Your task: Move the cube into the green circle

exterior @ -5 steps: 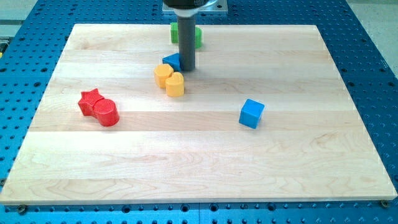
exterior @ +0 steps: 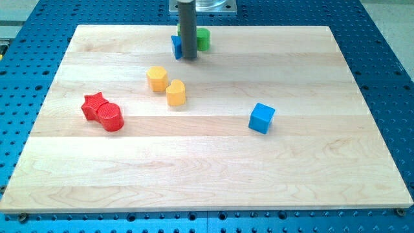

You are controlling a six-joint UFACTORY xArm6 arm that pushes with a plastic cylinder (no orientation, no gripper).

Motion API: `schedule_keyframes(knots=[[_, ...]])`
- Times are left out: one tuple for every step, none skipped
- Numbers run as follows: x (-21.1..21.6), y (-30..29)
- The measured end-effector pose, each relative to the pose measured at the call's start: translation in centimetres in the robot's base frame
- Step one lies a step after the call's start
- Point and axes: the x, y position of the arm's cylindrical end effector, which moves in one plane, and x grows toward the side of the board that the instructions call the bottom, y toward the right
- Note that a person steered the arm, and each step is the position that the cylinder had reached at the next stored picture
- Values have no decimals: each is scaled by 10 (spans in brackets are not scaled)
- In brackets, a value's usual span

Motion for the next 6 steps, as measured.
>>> schedule_keyframes(knots=[[21,0],[49,87],[122,203],[196,185],[196,121],[238,124]])
